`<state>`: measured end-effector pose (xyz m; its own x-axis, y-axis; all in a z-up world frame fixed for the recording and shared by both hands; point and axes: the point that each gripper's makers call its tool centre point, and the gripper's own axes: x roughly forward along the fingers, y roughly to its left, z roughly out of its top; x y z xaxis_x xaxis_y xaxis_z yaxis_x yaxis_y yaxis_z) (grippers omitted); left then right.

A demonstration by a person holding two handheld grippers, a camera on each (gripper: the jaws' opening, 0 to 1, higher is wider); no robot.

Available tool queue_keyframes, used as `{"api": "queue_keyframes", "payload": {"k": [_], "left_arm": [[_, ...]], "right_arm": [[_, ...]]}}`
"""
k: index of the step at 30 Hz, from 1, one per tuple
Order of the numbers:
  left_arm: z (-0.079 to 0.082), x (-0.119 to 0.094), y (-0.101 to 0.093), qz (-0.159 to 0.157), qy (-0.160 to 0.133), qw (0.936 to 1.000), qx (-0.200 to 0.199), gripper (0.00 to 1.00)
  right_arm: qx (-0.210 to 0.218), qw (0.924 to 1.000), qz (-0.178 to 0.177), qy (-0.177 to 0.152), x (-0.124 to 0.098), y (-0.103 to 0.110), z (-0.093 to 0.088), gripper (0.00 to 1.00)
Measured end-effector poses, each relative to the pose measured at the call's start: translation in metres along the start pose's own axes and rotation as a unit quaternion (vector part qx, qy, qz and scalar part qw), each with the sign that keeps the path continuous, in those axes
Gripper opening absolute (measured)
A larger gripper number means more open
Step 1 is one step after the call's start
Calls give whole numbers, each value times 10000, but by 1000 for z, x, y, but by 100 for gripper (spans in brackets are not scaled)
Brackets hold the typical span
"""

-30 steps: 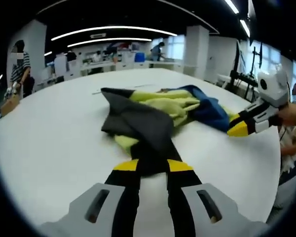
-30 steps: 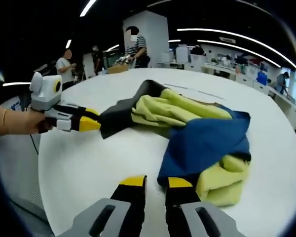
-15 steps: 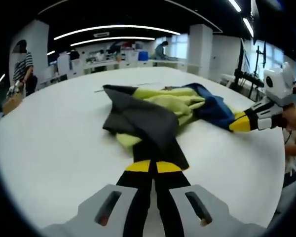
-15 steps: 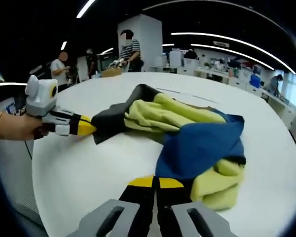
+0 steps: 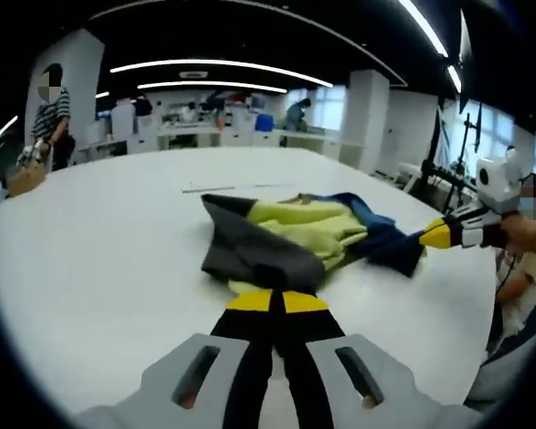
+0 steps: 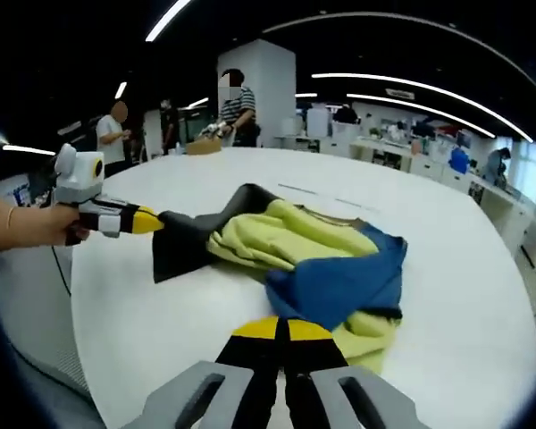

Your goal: Fold the garment on the visible template until the final outline fits inside the template.

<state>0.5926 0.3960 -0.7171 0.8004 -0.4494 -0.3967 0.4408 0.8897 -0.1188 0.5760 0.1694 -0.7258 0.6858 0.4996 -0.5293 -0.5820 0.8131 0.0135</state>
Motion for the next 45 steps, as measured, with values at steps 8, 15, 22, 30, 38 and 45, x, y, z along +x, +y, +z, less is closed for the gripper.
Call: {"api": "queue_keyframes", "payload": {"k": [8, 15, 22, 30, 38, 45], "left_arm": [[22, -21, 13, 174, -164, 9997, -42, 0], [32, -40, 34, 522, -186, 9984, 77, 0], [22, -50, 62, 895, -5, 9960, 61, 0], [13, -53, 101, 1280, 213, 9914, 142, 0], [7, -52, 135, 1526, 504, 9863, 366, 0], [-5, -47, 155, 1760, 784, 9802, 454, 0]], "right_arm": [[155, 9999, 65, -29, -19, -13, 10, 0], [344, 9994, 5, -33, -34, -30, 15, 0], [329, 9993, -148, 36, -50, -53, 8, 0], [400, 9983, -409, 68, -69, -85, 9, 0], [338, 9975, -589, 215, -76, -108, 10, 0], [240, 9960, -780, 354, -82, -126, 10, 0]]}}
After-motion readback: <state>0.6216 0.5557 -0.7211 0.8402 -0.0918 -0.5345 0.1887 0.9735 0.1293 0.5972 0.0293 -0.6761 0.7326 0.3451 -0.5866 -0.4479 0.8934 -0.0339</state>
